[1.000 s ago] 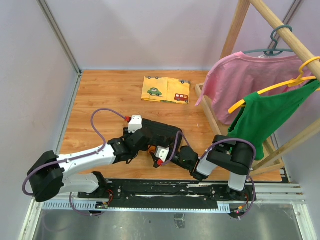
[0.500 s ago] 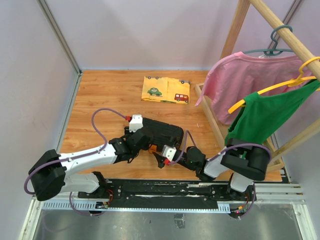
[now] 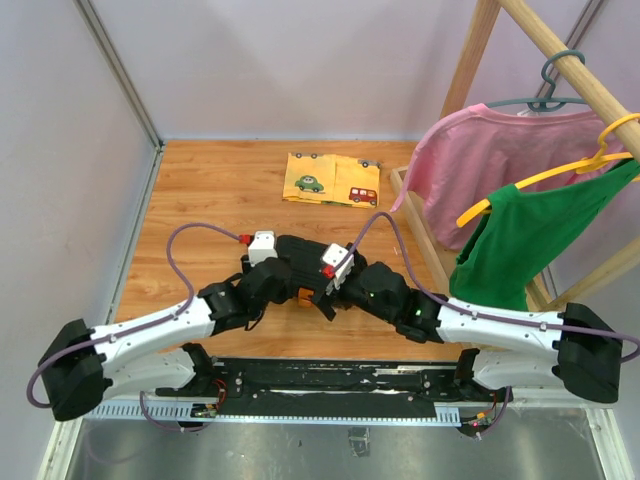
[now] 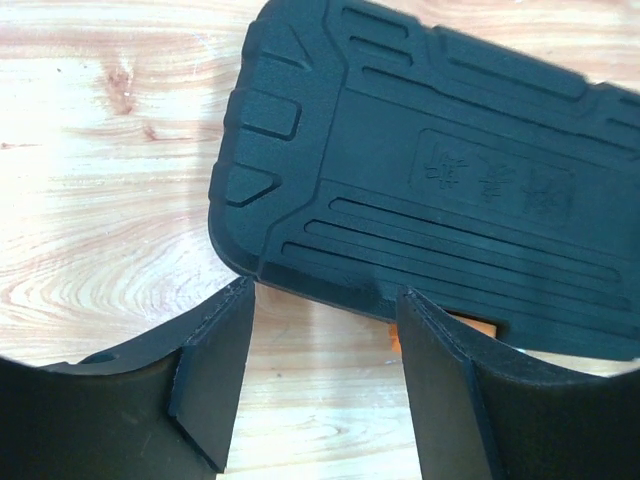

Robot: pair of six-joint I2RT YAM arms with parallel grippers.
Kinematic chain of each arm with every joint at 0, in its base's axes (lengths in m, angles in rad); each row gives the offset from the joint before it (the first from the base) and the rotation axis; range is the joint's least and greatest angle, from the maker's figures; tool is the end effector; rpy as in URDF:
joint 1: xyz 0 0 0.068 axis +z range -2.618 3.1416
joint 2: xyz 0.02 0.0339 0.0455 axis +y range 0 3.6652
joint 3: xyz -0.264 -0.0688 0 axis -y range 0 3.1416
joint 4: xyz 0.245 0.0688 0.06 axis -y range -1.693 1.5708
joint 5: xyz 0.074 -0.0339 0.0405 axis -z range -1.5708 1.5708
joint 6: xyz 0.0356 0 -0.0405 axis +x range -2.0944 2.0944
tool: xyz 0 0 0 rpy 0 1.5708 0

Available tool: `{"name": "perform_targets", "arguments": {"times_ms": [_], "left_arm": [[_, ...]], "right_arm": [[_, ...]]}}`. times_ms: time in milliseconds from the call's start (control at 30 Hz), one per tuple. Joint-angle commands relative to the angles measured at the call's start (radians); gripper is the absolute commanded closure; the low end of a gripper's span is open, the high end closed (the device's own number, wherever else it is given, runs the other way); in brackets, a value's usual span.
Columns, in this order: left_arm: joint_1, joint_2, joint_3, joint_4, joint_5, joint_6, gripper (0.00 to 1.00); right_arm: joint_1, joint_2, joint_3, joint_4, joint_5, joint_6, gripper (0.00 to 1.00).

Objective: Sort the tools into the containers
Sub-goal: Adjust the storage box at the center of the board.

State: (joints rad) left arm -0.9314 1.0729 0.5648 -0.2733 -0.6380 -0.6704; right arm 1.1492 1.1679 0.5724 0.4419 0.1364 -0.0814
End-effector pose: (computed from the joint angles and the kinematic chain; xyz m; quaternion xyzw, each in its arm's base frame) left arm 0.1423 -0.1559 0.2064 -0.0055 0.8848 -0.0606 0.4620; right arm 0.1112 0.2361 0.2519 -0.4010 0.6442 0.2859 0.5852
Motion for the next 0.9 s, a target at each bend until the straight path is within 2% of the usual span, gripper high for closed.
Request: {"name": "perform_targets", "arguments": {"times_ms": [0,233,333,467,633,867], "left_arm": [[0.013,-0.126,-0.020,0.003,0.035,0.001,0.36],[0.014,-0.328,-0.089,-0.081,0.053,-0.112,0.34],[0.014,-0.374,-0.135,-0.127,0.063,-0.164,0.36],[0.014,-0.406,-0.196,-0.137,0.099,-0.216,0.37],[0.015,-0.371,-0.228,-0.106,0.123,-0.241,0.37],[0.048,-0.216,-0.194,-0.072,0.101,-0.225,0.34]], "right_arm": [[-0.005,-0.008,0.100,-0.440,0.077,0.134,0.01],[-0.194,0.003,0.174,-0.509,-0.108,0.214,0.02],[-0.318,0.019,0.196,-0.492,-0.205,0.272,0.01],[-0.417,0.075,0.241,-0.479,-0.276,0.298,0.01],[-0.499,0.189,0.310,-0.484,-0.352,0.309,0.01],[-0.559,0.358,0.386,-0.483,-0.515,0.302,0.00]]}}
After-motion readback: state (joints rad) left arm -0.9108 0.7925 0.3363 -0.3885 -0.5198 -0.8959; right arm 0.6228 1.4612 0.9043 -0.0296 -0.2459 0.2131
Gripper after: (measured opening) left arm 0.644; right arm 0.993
